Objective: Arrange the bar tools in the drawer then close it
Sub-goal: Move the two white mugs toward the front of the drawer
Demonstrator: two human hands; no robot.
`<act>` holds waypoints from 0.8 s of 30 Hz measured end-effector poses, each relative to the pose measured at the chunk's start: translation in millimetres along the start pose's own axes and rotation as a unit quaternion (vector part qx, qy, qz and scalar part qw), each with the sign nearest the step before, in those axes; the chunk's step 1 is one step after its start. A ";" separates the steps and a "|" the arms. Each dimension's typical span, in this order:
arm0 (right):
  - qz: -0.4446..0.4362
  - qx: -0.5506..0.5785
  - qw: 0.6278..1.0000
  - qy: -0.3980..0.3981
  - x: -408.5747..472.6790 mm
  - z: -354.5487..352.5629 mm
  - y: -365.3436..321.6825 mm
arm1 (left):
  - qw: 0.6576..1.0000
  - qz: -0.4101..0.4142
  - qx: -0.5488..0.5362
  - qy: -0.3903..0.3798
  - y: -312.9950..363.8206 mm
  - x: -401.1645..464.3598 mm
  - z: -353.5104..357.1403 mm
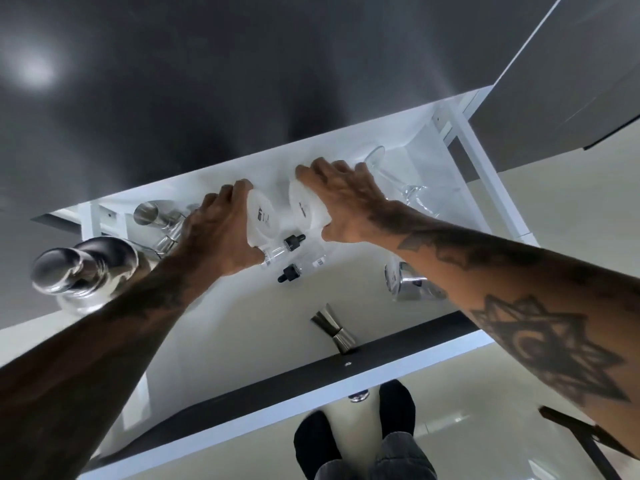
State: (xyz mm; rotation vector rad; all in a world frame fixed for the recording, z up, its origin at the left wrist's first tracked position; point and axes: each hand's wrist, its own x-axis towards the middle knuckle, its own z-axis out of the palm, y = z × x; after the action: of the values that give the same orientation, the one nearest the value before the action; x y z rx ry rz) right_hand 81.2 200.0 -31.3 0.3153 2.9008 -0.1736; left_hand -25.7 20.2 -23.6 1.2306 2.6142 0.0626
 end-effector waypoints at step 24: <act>0.018 0.285 0.951 -0.121 -95.5 18.8 -133.8 | 0.940 -0.206 -0.272 -0.029 -26.0 -193.9 -5.4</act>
State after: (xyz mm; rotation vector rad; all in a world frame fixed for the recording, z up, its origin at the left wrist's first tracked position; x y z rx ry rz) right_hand 146.0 48.6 -15.4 0.4028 2.5399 -0.9777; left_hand 72.0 -144.2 18.1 0.4828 2.4900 0.6109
